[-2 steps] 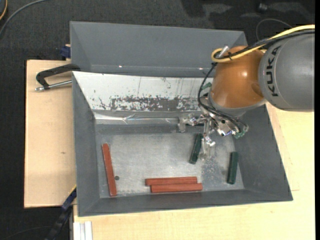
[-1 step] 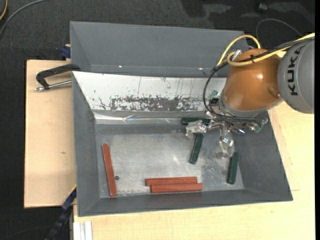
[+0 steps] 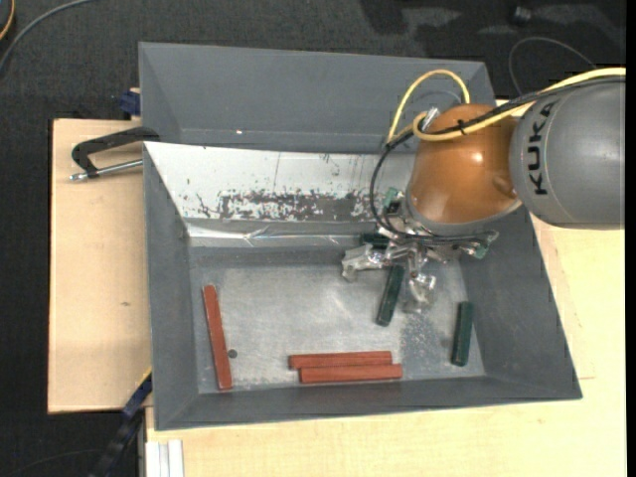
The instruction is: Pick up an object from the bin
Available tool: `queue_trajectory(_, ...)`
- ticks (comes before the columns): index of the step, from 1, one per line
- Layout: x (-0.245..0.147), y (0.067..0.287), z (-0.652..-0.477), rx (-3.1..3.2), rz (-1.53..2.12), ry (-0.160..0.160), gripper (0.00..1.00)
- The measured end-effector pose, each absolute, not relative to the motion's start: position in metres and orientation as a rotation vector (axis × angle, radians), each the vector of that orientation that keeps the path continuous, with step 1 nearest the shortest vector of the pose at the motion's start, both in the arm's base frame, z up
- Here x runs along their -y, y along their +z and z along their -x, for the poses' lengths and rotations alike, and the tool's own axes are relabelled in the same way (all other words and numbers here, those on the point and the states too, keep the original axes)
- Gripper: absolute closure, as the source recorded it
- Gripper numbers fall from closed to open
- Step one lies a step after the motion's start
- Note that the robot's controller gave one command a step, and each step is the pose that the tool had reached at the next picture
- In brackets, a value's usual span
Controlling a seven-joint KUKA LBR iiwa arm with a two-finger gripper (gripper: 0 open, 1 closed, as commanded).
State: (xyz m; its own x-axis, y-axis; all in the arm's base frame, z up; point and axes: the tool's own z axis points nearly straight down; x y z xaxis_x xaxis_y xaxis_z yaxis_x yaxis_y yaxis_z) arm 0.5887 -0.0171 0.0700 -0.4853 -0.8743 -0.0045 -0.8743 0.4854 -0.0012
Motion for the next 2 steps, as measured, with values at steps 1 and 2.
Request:
queue_trajectory(1,0.016,0.0712,-0.59,-2.704,1.587,0.0,0.0)
queue_trajectory(2,0.0163,0.0713,-0.59,-2.706,1.586,0.0,1.0)
